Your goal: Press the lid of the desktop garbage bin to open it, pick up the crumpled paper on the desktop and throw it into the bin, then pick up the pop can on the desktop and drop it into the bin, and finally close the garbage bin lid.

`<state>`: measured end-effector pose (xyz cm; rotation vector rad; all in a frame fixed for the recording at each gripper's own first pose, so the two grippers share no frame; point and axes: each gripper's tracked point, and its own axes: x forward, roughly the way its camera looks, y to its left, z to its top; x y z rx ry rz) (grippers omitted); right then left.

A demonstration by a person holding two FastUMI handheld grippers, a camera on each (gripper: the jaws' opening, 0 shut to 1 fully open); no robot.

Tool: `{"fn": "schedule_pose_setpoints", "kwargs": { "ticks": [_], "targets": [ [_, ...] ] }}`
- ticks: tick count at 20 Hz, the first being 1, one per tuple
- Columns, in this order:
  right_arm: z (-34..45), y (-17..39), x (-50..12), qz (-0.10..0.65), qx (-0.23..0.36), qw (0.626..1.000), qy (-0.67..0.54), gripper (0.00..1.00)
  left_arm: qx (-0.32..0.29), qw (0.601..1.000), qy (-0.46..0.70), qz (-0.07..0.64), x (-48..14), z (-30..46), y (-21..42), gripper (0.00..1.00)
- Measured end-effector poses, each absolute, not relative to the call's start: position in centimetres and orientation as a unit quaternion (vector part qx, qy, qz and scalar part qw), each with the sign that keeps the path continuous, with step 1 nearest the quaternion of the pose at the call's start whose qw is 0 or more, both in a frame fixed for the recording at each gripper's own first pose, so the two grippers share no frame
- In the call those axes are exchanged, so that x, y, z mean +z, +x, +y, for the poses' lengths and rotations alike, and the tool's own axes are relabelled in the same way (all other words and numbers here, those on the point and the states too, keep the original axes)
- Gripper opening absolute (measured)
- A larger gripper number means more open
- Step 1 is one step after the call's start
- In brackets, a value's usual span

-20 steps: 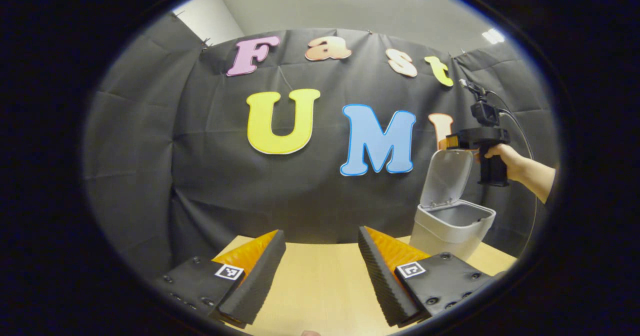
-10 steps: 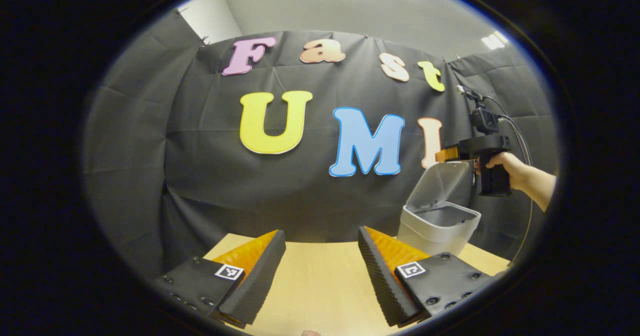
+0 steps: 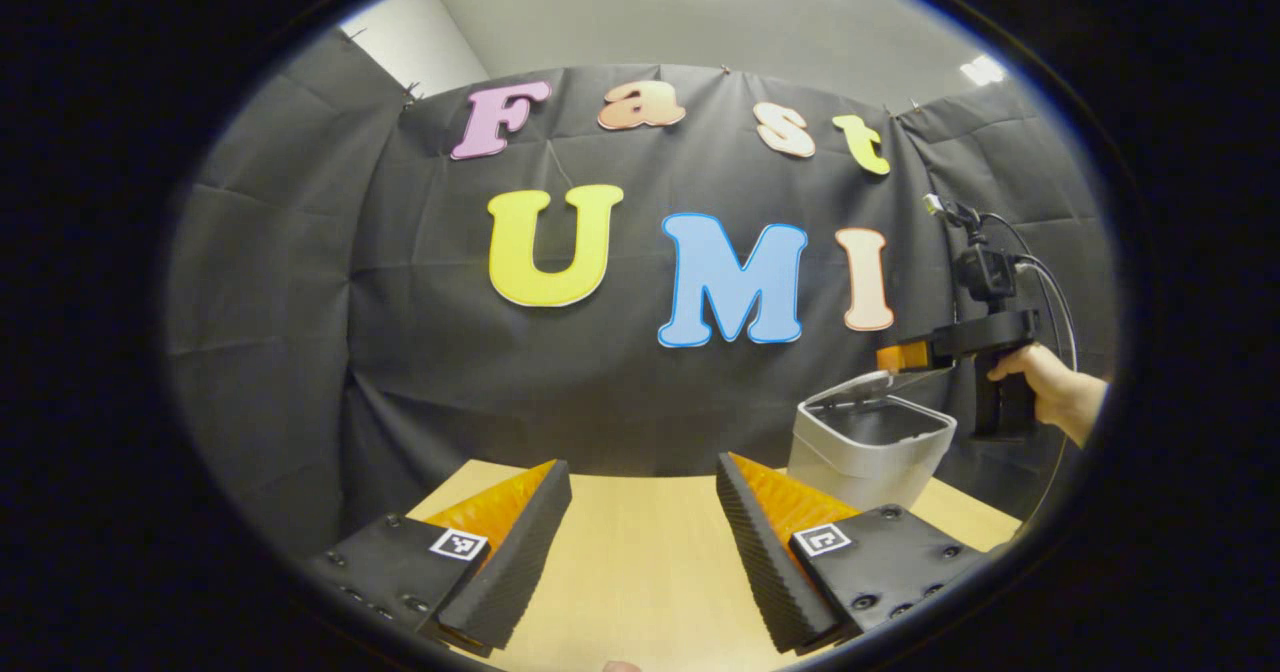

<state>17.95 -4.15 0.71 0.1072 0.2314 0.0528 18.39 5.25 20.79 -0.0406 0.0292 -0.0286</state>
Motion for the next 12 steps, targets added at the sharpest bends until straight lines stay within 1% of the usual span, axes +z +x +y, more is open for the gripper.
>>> {"fn": "schedule_pose_setpoints", "kwargs": {
  "ticks": [5,12],
  "targets": [
    [-4.1,17.1,-1.2,0.132,0.028,0.987,0.083,0.95,-0.023,0.999,-0.011,0.026,19.7,4.0,17.5,0.95],
    [-4.0,16.6,-1.9,0.135,0.017,0.988,0.073,0.95,-0.028,0.999,-0.010,0.027,19.7,4.3,18.0,0.96]
  ]
}}
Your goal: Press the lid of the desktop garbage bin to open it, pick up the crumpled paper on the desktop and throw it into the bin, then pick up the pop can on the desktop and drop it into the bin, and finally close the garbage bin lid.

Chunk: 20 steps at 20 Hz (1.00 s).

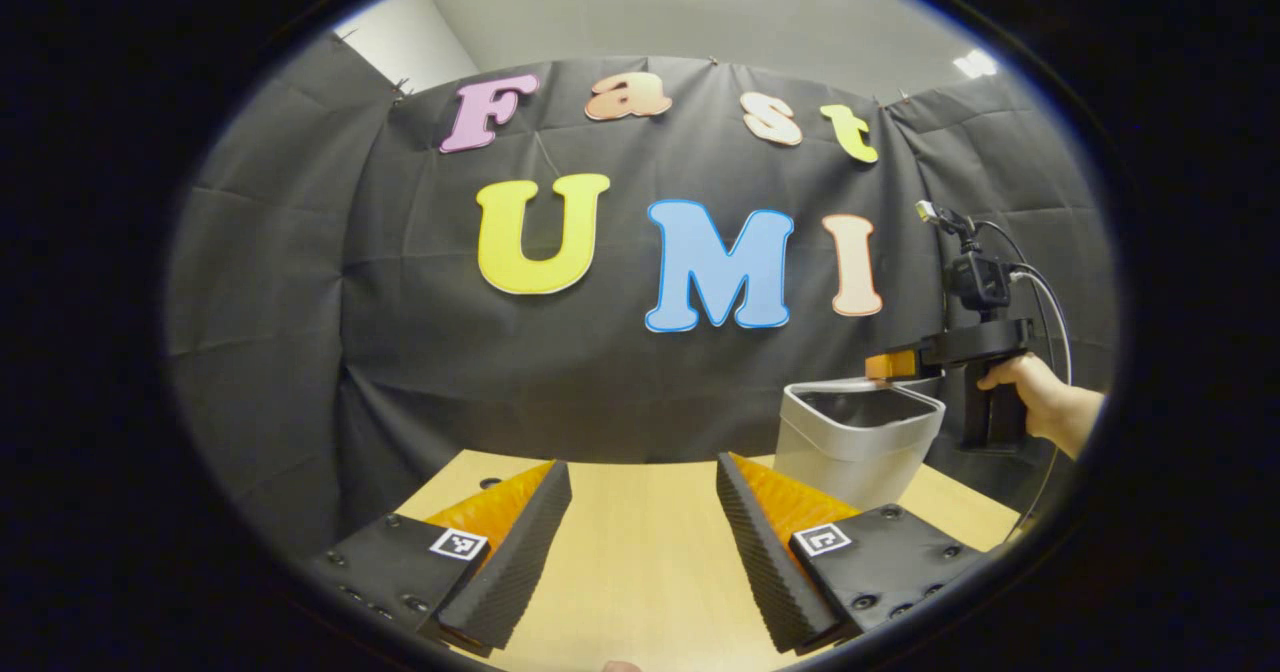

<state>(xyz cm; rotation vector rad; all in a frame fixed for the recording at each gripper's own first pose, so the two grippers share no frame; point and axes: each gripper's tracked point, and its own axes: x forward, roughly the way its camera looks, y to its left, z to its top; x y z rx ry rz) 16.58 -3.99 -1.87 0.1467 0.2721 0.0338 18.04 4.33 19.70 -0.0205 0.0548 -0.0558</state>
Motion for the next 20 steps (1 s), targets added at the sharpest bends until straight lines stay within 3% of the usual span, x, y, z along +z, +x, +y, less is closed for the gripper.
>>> {"fn": "schedule_pose_setpoints", "kwargs": {
  "ticks": [20],
  "targets": [
    [-3.3,14.7,-5.6,0.211,0.010,0.976,0.061,0.96,-0.100,0.994,-0.030,0.034,17.9,1.0,20.7,0.95]
  ]
}}
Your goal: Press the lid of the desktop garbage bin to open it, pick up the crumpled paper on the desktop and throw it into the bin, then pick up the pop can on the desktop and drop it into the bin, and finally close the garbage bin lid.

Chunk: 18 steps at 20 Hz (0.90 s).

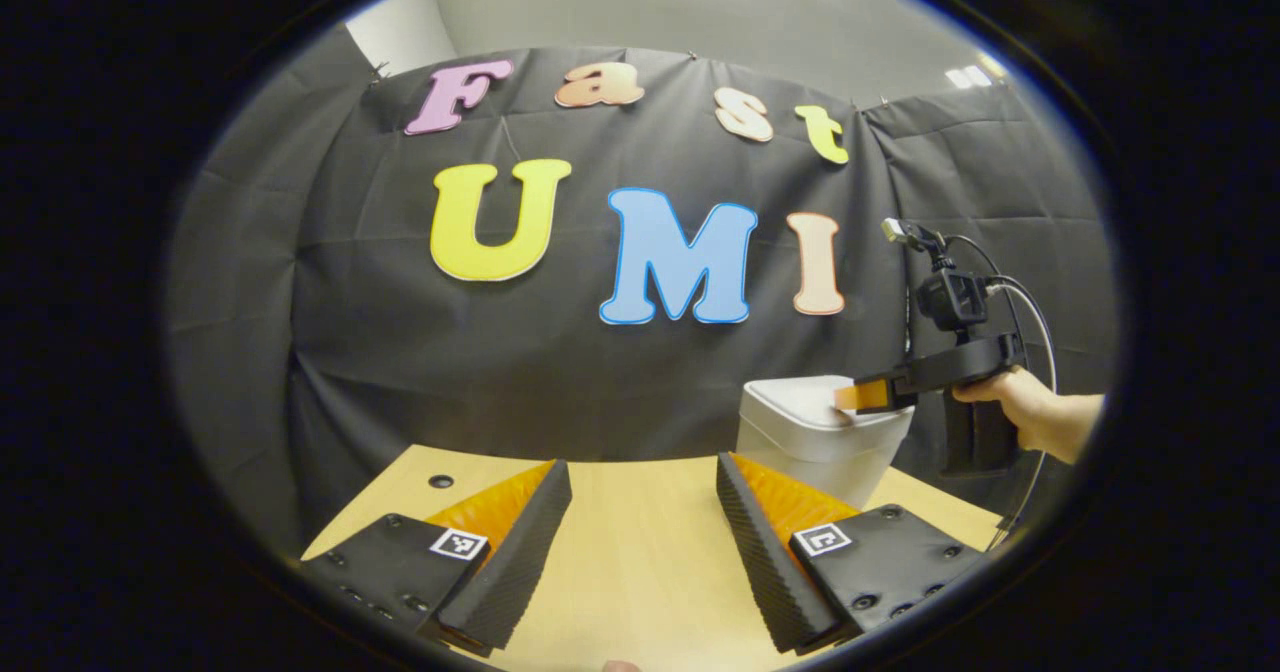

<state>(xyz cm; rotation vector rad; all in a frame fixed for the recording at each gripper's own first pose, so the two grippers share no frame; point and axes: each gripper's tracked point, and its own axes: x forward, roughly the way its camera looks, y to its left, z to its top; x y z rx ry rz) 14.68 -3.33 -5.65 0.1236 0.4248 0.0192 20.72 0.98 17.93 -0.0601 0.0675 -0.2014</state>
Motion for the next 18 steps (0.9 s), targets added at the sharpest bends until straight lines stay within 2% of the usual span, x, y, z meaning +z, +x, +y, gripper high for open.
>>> {"fn": "schedule_pose_setpoints", "kwargs": {
  "ticks": [8,10,18],
  "targets": [
    [-3.5,14.3,-6.3,0.232,0.018,0.969,0.078,0.97,-0.130,0.991,-0.031,0.031,18.0,-0.8,22.1,0.95],
    [-3.2,14.3,-6.6,0.229,0.026,0.970,0.074,0.97,-0.136,0.990,-0.033,0.029,18.1,-1.2,22.5,0.95],
    [-3.3,14.8,-6.7,0.187,-0.001,0.979,0.078,0.98,-0.140,0.989,-0.026,0.028,18.1,-1.2,23.1,0.96]
  ]
}}
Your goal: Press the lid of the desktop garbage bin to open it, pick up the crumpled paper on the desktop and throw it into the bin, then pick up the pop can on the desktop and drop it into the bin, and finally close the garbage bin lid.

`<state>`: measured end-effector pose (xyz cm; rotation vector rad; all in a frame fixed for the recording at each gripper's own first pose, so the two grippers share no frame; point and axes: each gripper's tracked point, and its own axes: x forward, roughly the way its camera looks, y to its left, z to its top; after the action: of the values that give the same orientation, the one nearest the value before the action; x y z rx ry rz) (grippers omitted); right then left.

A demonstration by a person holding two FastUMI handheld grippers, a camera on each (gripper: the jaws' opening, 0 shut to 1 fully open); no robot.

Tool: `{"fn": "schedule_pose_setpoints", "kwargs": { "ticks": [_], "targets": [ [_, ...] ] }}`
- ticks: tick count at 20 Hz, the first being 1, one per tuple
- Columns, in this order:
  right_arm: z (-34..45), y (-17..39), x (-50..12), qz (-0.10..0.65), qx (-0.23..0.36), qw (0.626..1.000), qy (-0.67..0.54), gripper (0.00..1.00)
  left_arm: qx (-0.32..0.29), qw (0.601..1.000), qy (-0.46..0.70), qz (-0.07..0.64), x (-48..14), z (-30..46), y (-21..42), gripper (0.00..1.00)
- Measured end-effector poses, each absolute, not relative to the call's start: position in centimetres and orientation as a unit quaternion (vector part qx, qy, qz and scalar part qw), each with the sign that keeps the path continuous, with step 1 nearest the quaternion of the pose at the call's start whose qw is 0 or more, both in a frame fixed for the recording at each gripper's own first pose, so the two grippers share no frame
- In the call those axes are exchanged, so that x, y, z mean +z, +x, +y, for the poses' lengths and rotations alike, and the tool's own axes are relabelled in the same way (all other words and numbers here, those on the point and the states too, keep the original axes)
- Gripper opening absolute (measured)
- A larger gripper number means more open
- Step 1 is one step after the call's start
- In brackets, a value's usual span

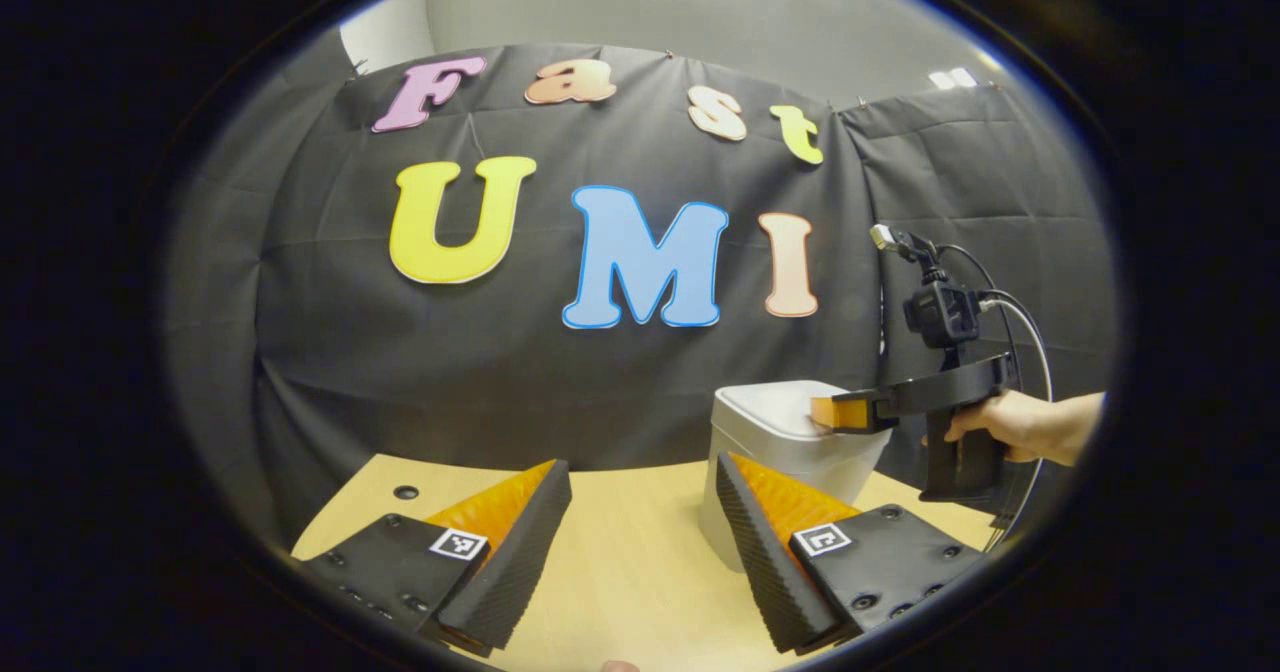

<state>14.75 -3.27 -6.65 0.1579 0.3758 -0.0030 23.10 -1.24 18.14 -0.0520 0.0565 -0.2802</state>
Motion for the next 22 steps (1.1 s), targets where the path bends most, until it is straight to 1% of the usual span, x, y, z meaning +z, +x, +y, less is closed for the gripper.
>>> {"fn": "schedule_pose_setpoints", "kwargs": {
  "ticks": [6,11,18,22],
  "targets": [
    [-3.4,14.8,-5.8,0.194,-0.016,0.978,0.075,0.97,-0.122,0.992,-0.021,0.025,18.7,-0.6,22.3,0.95],
    [-3.5,15.0,-5.6,0.192,-0.016,0.978,0.081,0.95,-0.092,0.996,-0.015,0.016,20.0,1.0,21.8,0.96],
    [-3.7,14.9,-5.4,0.181,-0.021,0.981,0.069,0.95,-0.065,0.998,-0.008,0.010,20.8,2.2,21.5,0.95],
    [-4.0,13.5,-4.8,0.165,-0.021,0.984,0.061,0.95,-0.054,0.998,-0.017,0.015,20.5,2.7,21.2,0.95]
  ]
}}
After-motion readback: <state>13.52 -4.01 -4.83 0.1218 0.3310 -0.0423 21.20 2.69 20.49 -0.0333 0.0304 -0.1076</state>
